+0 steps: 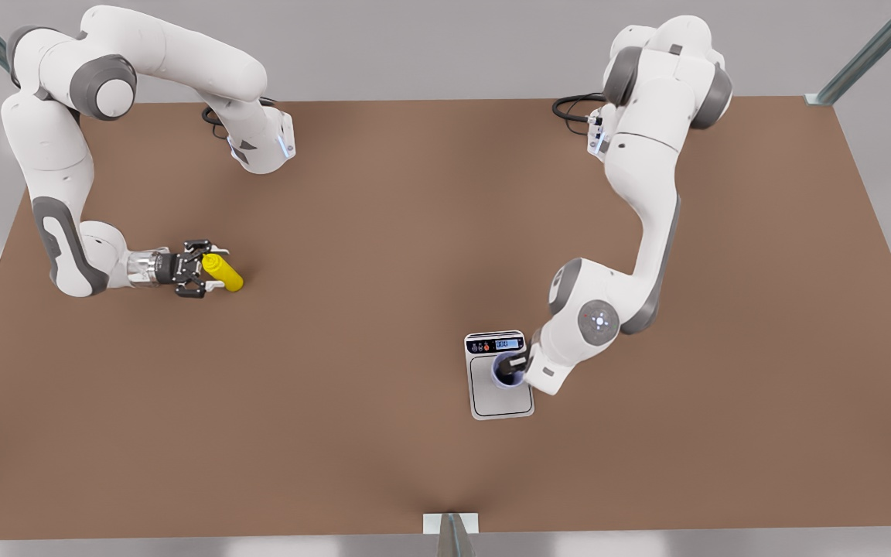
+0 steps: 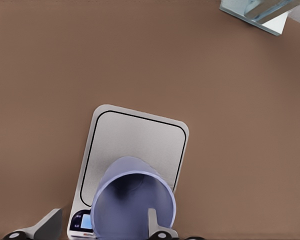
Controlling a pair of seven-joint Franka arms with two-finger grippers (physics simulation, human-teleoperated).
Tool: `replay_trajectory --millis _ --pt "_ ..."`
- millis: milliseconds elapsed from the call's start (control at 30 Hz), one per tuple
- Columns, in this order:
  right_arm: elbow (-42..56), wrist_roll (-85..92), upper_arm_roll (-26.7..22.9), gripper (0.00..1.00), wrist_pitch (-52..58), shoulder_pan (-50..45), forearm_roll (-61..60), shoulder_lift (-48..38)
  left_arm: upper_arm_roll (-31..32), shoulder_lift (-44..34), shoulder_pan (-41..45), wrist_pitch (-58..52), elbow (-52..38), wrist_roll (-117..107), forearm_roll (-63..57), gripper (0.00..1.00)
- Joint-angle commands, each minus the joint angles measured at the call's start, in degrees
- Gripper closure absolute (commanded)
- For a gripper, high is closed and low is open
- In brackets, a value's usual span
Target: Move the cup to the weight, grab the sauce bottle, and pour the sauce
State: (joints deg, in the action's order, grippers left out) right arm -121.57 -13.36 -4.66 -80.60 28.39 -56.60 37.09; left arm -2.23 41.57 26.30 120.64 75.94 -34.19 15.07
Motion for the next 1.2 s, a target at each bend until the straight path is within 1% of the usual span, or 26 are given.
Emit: replay_trajectory --millis 0,67,100,133,167,200,267,367,400,433,533,567,600,633,767,833,900,1000,1100,1133,1167 --pt "0.0 0.0 0.0 0.4 0.0 0.0 0.0 0.0 -0.2 -0.6 0.0 -1.1 0.0 0.5 -0.3 0.0" --pt "0.0 0.3 0.0 0.64 0.0 0.1 0.1 -0.1 -0.5 -6.7 -0.3 -13.4 0.1 1.6 -4.0 0.0" --pt "-0.1 2.8 0.0 0.73 0.1 0.2 0.2 -0.2 -0.7 -10.2 -2.6 -20.6 0.1 6.3 -4.2 0.01" --pt "-0.1 3.9 0.0 0.77 0.0 0.3 0.7 -0.2 -1.1 -12.6 -5.1 -26.6 0.1 13.9 -5.6 0.0" --pt "-0.2 4.3 0.0 0.79 0.0 0.4 1.0 -0.4 -4.4 -15.6 -5.4 -32.0 0.1 22.8 -8.9 0.0" --pt "-0.2 4.6 0.0 0.79 0.1 0.4 1.1 -0.4 -8.0 -17.6 -5.4 -36.2 0.1 31.3 -9.8 0.0" --pt "-0.5 4.5 0.0 0.79 0.0 0.2 1.1 -0.1 -11.0 -20.0 -5.4 -40.5 0.2 32.3 -10.3 0.0" --pt "0.3 3.4 0.1 0.79 0.4 0.2 1.1 -0.4 -11.0 -20.2 -5.4 -40.9 0.1 32.4 -12.4 0.0" --pt "1.6 0.7 0.2 0.79 0.7 0.2 1.1 -0.7 -11.0 -20.2 -5.4 -41.0 0.1 32.3 -12.4 0.0" --pt "2.8 -2.5 1.3 0.79 1.2 0.2 1.0 -1.7 -11.0 -19.9 -5.4 -40.9 0.1 32.3 -12.4 0.0" --pt "6.9 -9.1 1.4 0.79 2.5 -0.5 0.8 -3.1 -11.0 -19.9 -5.4 -40.9 0.1 32.1 -12.4 0.0" --pt "7.8 -12.0 1.4 0.79 2.5 -1.9 0.4 -4.6 -10.2 -22.9 -7.1 -40.2 1.6 31.6 -12.8 0.0" --pt "9.5 -14.2 1.4 0.79 2.6 -3.3 0.4 -5.1 -3.3 -30.5 -11.8 -35.7 9.4 31.3 -15.9 0.0" --pt "11.8 -18.5 1.4 0.79 2.6 -4.7 0.3 -5.9 -3.0 -33.5 -11.6 -34.0 13.4 30.3 -17.4 0.0" --pt "18.8 -28.6 1.5 0.79 2.1 -9.9 -1.2 -7.5 -3.0 -33.1 -11.6 -39.3 11.1 30.7 -17.4 0.0" --pt "23.5 -34.4 3.7 0.79 1.2 -11.0 -0.7 -7.6 -3.2 -33.0 -11.6 -39.6 11.1 31.0 -17.6 0.0" --pt "27.2 -38.8 4.2 0.79 0.2 -13.9 -0.2 -7.6 -3.2 -33.1 -11.6 -39.6 11.1 31.0 -17.8 0.0" --pt "32.7 -46.7 4.1 0.79 -3.6 -18.9 0.5 -7.5 -3.0 -33.4 -11.6 -40.3 11.0 31.1 -17.8 0.0" --pt "36.1 -50.8 4.4 0.79 -8.1 -21.2 1.7 -7.1 -2.9 -33.3 -11.6 -40.8 11.0 31.0 -17.3 0.0" --pt "36.3 -52.6 5.9 0.79 -9.7 -22.1 1.8 -7.2 -2.8 -33.2 -11.6 -40.8 11.0 31.3 -17.3 0.0" --pt "38.1 -54.6 6.1 0.79 -11.0 -23.4 2.3 -6.9 -2.8 -33.3 -11.5 -40.8 11.0 30.7 -17.3 0.0"
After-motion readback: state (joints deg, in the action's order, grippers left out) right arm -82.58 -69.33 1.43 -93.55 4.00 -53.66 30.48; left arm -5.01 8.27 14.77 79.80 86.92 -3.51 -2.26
